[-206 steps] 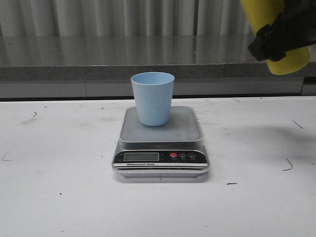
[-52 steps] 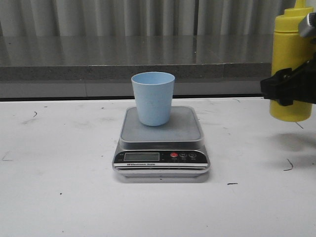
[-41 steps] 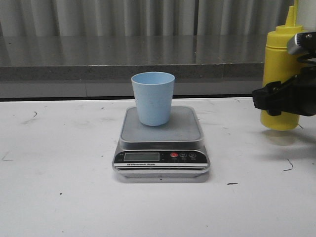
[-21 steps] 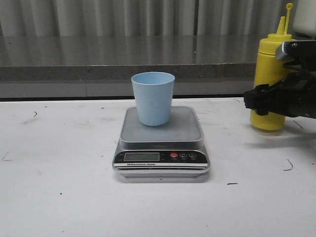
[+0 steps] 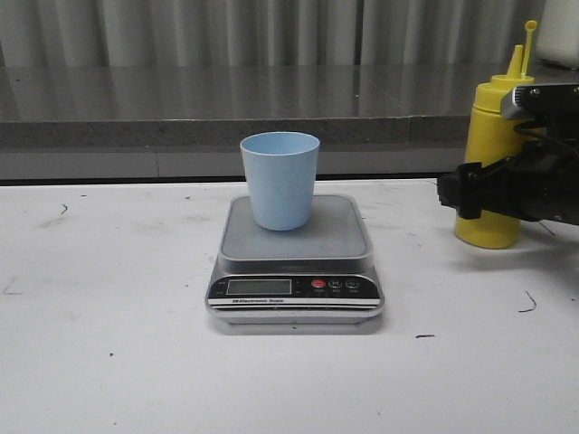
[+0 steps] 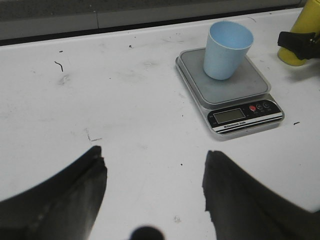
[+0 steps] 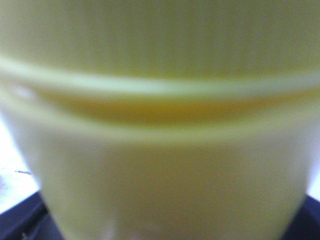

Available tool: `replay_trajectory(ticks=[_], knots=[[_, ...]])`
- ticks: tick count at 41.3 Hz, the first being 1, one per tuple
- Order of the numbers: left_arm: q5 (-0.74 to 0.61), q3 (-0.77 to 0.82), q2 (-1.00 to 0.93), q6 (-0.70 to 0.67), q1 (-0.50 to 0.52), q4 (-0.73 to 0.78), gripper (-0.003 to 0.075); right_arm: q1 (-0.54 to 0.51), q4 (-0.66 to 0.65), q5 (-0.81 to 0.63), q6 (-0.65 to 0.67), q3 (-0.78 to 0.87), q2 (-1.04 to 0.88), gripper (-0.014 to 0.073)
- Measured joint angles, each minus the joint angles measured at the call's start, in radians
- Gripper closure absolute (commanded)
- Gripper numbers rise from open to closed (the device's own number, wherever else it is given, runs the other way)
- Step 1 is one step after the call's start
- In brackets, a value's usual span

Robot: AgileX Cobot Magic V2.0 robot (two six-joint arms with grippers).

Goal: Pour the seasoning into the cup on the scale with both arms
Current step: 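Open the right gripper and withdraw it from the bottle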

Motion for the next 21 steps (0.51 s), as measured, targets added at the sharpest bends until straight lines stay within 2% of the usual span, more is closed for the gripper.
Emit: replay_trajectory(ticks=[16, 21], knots=[[0.0, 0.0, 0.0, 0.0, 0.0, 0.0, 0.03, 0.0, -0.002, 0.012, 0.0, 0.166, -0.137, -0.0052], [0.0, 0.0, 0.0, 0.0, 0.0, 0.0, 0.03, 0.0, -0.002, 0.076, 0.0, 0.226, -0.202, -0.0052]])
